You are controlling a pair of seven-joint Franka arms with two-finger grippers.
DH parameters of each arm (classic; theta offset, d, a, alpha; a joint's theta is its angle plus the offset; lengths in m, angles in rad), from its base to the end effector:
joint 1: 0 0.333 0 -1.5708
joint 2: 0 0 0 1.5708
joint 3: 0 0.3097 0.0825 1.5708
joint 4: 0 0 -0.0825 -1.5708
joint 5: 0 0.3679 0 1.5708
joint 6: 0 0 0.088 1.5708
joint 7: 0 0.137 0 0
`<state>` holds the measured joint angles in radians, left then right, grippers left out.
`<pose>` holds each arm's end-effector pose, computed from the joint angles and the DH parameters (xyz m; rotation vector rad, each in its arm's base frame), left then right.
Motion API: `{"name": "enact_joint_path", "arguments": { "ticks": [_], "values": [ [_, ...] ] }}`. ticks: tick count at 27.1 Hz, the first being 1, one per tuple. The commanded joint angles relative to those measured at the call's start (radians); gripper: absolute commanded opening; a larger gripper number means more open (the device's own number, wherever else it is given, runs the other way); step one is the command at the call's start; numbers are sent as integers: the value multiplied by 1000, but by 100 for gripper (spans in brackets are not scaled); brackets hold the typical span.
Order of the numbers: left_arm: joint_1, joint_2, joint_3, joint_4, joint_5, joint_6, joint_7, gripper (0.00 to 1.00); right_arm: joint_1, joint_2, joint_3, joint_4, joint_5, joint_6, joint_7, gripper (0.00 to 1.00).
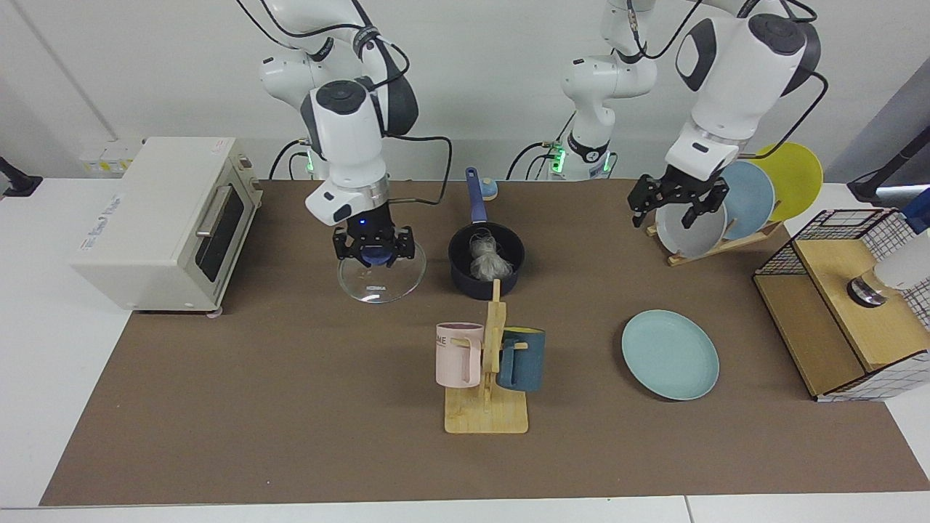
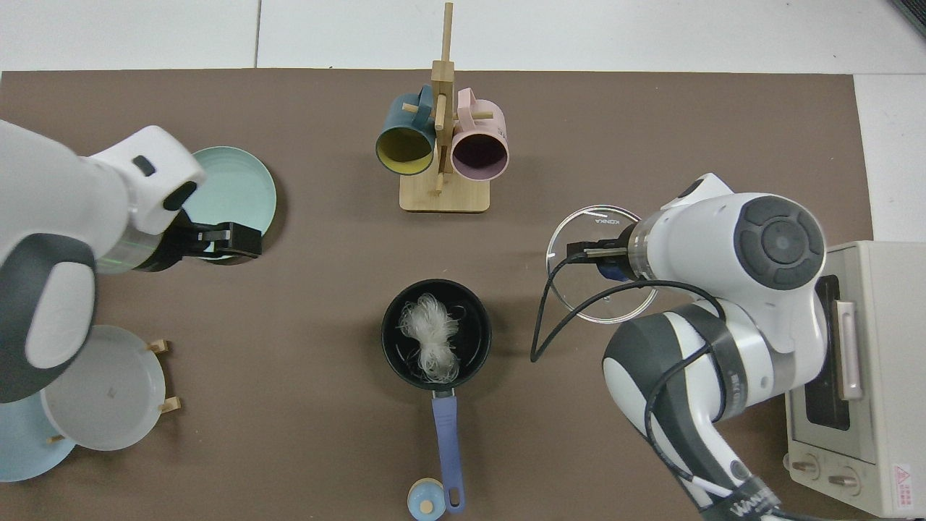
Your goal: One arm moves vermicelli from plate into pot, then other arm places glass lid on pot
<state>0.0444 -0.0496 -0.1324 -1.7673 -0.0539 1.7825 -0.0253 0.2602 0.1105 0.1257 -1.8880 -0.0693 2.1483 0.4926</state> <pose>0.5371 -0.0549 0.5430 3.0890 -0.0821 0.0953 0.5514 0.2171 0.4324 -3.1083 0.1167 -0.2439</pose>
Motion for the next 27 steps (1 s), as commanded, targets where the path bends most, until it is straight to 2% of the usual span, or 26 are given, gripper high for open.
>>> {"name": "enact_joint_path", "arguments": {
  "ticks": [1,5,7,11,14,20,24,27],
  "values": [
    [-6,-15,42,26,48,-81,88,100,-6,67,95,115,-61,-82,147,0],
    [2,-9,48,55,55,-129,94,100,2,95,115,124,-66,-81,193,0],
    [3,3,50,86,54,-149,96,100,5,130,152,168,-86,-82,256,0],
    [0,42,68,147,52,-202,96,100,7,215,235,257,-187,-103,415,0],
    [2,48,68,158,52,-218,96,100,5,262,281,314,-214,-146,477,0],
    [-6,40,60,152,54,-207,87,100,28,293,299,331,-251,-150,558,0],
    [-8,40,57,152,54,-207,85,100,31,316,341,333,-290,-145,616,0],
    [-3,40,57,152,54,-207,85,100,30,319,351,328,-329,-147,644,0]
  ]
}}
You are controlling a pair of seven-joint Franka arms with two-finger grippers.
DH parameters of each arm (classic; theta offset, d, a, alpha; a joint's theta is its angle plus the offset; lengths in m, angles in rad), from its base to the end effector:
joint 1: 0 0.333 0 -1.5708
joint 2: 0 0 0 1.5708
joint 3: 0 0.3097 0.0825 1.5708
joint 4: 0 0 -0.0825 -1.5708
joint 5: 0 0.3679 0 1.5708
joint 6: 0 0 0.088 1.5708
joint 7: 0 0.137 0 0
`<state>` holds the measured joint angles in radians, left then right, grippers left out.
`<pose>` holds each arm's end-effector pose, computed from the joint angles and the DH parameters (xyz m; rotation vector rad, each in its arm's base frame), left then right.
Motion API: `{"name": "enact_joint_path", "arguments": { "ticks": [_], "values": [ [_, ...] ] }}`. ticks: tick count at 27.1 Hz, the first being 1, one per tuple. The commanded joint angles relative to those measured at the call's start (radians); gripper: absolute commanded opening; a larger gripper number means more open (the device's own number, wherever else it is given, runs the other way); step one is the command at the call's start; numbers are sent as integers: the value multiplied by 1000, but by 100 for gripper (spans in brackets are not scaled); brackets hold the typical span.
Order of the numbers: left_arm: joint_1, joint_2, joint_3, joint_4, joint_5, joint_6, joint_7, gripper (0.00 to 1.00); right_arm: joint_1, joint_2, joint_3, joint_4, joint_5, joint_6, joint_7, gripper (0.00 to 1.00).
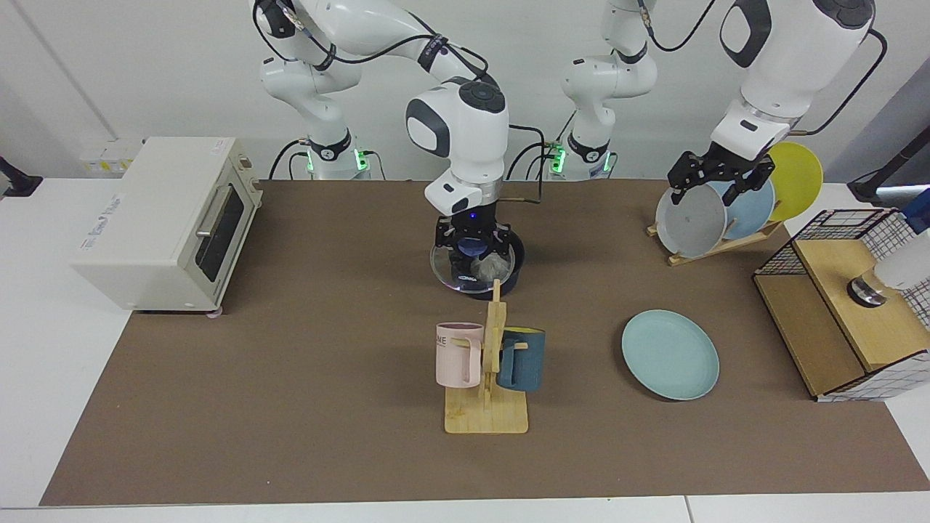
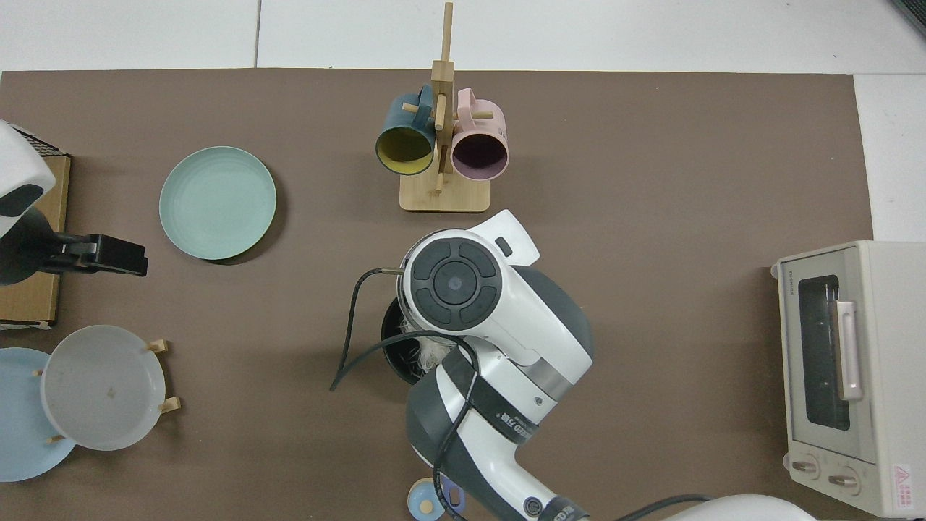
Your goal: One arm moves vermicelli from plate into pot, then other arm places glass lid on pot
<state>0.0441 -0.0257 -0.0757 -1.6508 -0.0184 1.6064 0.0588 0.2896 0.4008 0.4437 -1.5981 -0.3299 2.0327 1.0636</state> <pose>0.5314 -0.0197 0.5685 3.1216 -0.1398 -0.0290 0.5271 0.3960 0.3962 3.0892 -0.3585 0.2377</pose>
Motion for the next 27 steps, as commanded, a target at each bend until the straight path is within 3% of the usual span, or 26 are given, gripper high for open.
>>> {"name": "enact_joint_path", "arguments": {
  "ticks": [1,18,27],
  "values": [
    [-1,16,1,36,18,-31,1,100,2,30,35,36,-70,-31,79,0],
    [0,16,1,36,18,-31,1,100,-9,18,79,-52,-55,24,159,0],
    [-4,16,1,36,18,-31,1,100,-15,-14,79,-114,-20,35,159,0]
  ]
}}
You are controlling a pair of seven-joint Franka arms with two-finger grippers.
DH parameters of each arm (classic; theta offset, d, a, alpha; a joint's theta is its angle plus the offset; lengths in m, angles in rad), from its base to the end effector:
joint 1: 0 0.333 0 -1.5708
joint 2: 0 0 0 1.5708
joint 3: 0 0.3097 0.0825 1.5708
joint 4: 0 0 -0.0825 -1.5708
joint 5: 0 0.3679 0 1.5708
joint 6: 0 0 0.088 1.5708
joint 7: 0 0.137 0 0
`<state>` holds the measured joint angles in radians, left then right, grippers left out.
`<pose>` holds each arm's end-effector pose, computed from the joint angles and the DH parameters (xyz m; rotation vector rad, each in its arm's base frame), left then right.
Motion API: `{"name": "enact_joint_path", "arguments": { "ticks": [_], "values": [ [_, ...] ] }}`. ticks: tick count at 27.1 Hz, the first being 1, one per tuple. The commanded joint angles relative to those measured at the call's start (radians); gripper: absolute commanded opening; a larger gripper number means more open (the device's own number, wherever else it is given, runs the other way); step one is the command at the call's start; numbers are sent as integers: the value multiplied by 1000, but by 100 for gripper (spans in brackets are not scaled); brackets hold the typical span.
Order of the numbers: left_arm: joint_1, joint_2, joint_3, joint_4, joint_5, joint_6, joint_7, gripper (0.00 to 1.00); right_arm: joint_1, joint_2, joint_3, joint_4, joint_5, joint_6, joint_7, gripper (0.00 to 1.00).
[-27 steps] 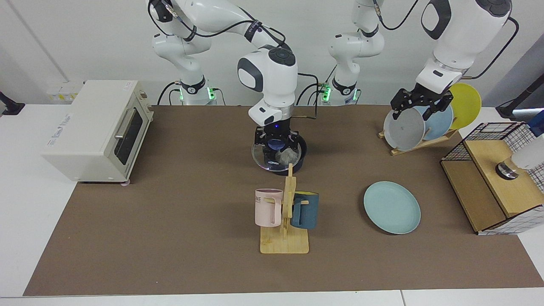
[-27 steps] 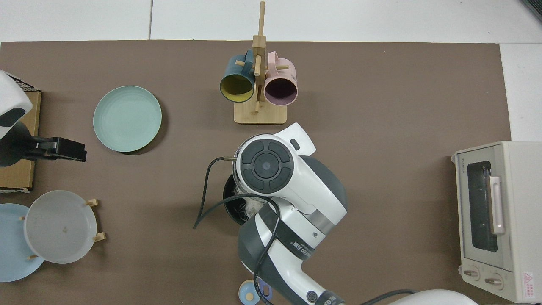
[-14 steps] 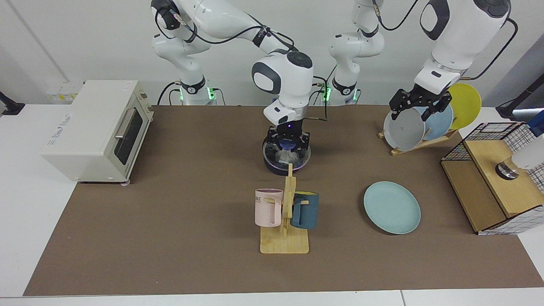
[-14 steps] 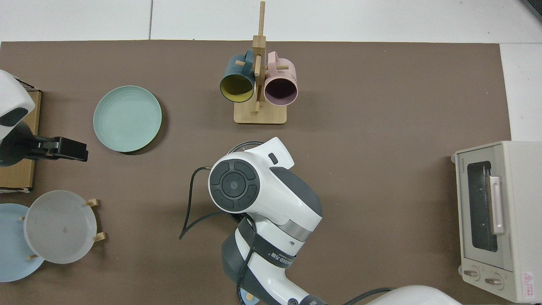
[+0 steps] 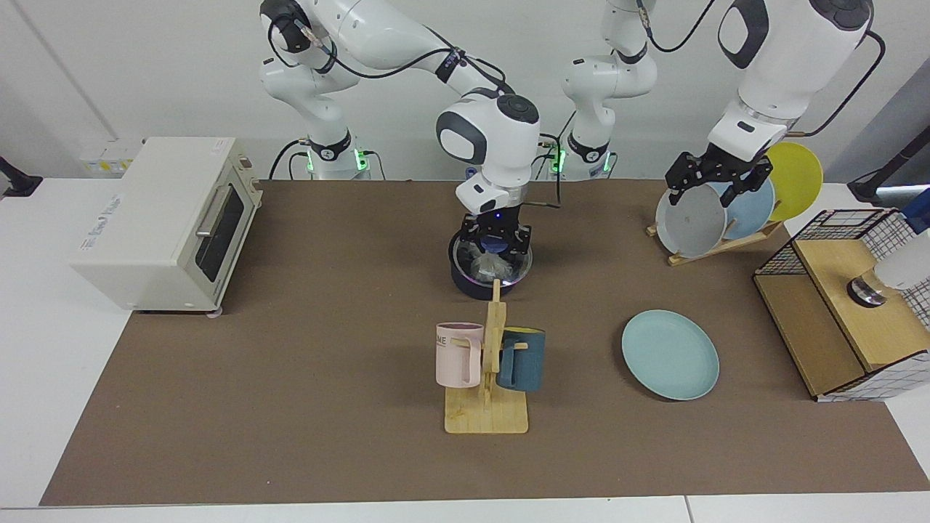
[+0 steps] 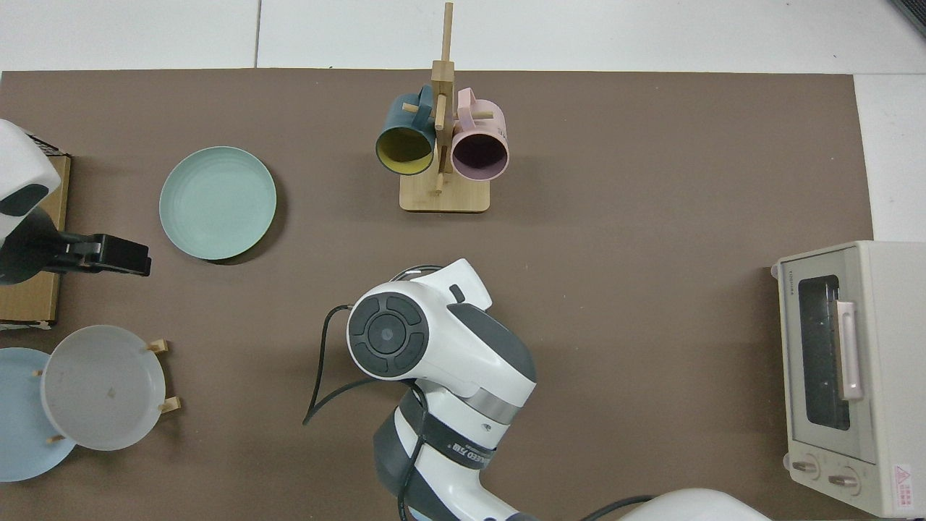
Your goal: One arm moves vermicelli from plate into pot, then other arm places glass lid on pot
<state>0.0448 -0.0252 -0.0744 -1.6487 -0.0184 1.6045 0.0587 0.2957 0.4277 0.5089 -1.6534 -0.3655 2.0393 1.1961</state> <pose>0.5315 -0.0186 0.5690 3.1217 -0.1366 -0.0294 0.4928 0.4234 0.3621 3.0594 -0.4135 0.1788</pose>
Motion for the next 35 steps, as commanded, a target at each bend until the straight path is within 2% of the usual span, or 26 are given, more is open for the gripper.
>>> {"name": "enact_joint_path", "arguments": {
  "ticks": [1,17,23,31,32,33,34,35],
  "values": [
    [-5,16,1,33,18,-29,1,100,-21,-44,14,-65,16,30,27,0],
    [-3,16,-1,33,18,-29,1,100,-18,-78,16,-123,17,38,45,0],
    [-3,16,-1,33,18,-29,1,100,-23,-102,14,-186,65,120,42,0],
    [-3,16,-1,33,18,-29,1,100,-23,-102,14,-181,65,121,40,0],
    [-3,16,-1,33,18,-29,1,100,-23,-102,13,-178,66,117,39,11],
    [-3,16,-1,33,18,-29,1,100,-23,-101,13,-174,65,114,36,42],
    [-3,16,-1,33,18,-29,1,100,-23,-101,13,-172,65,111,36,90],
    [-3,16,1,33,18,-29,1,100,-23,-101,13,-170,65,111,33,100]
  ]
}}
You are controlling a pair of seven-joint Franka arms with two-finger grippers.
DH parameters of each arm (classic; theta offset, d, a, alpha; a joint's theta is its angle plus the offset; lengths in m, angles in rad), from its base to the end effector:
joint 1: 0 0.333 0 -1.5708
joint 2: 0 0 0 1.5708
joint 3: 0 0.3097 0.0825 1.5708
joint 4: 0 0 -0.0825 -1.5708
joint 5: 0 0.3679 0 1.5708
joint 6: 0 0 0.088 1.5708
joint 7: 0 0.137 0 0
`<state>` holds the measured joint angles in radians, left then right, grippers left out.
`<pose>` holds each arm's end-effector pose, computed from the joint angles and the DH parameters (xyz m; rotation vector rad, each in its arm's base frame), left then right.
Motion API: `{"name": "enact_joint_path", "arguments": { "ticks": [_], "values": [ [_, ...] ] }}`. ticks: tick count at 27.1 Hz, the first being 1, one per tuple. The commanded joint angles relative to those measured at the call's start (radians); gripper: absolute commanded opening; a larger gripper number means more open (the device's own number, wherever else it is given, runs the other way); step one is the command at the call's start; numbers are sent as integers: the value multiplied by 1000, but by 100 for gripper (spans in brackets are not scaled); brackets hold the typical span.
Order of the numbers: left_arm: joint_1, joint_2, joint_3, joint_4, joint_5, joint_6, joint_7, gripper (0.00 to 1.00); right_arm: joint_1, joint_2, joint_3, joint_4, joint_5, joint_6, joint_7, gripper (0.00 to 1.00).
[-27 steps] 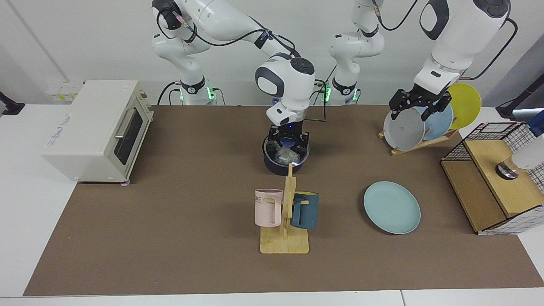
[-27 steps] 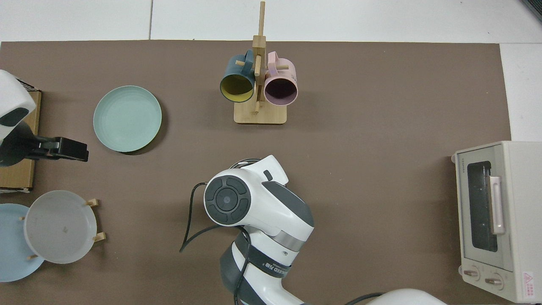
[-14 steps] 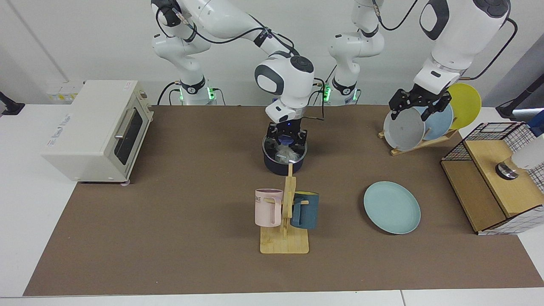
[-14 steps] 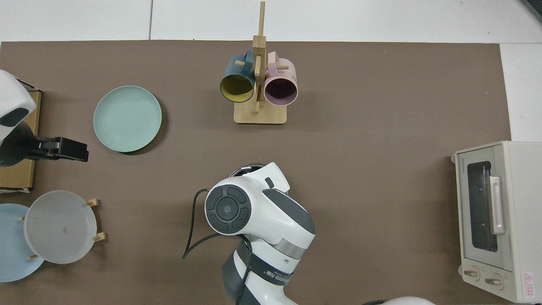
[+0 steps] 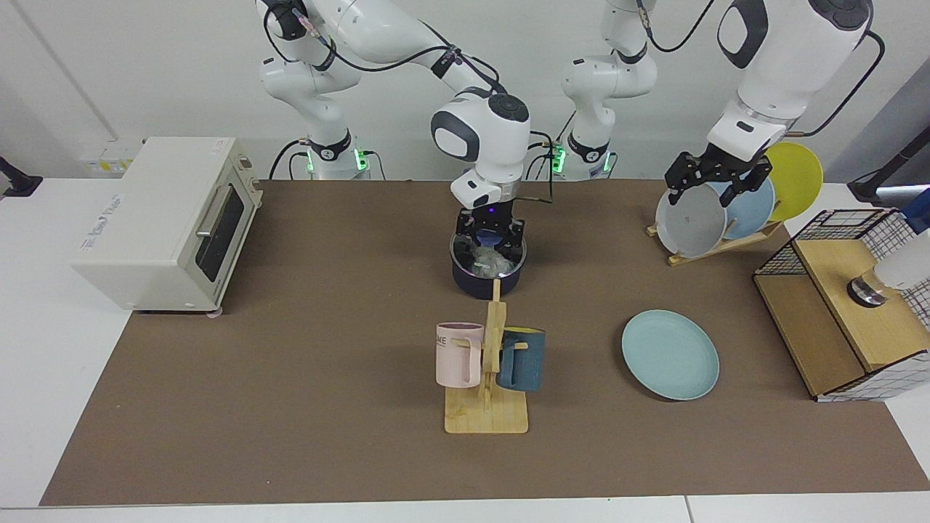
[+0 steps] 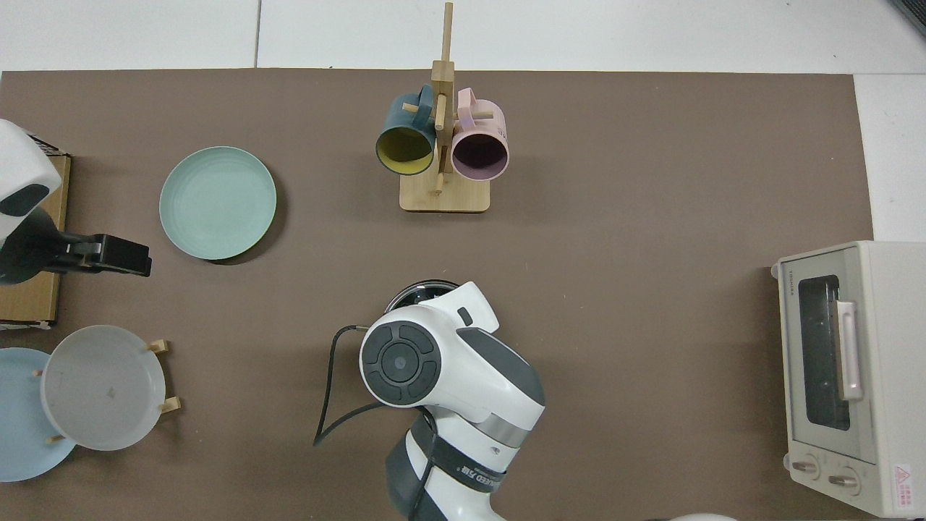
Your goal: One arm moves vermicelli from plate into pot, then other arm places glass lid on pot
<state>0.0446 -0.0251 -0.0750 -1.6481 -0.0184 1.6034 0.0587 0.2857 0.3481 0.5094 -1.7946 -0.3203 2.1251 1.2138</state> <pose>0.5314 -0.0191 0.5691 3.1216 -0.1379 -0.0304 0.4664 0.4158 0.3525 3.0782 -0.4370 0.1715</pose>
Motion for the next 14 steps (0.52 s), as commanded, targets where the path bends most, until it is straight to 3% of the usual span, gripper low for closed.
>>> {"name": "enact_joint_path", "arguments": {
  "ticks": [1,14],
  "values": [
    [-3,16,0,33,18,-28,1,100,-13,-21,12,-23,21,22,12,100],
    [-3,16,0,33,18,-28,1,100,-16,-35,3,20,20,-22,-19,100]
  ]
}}
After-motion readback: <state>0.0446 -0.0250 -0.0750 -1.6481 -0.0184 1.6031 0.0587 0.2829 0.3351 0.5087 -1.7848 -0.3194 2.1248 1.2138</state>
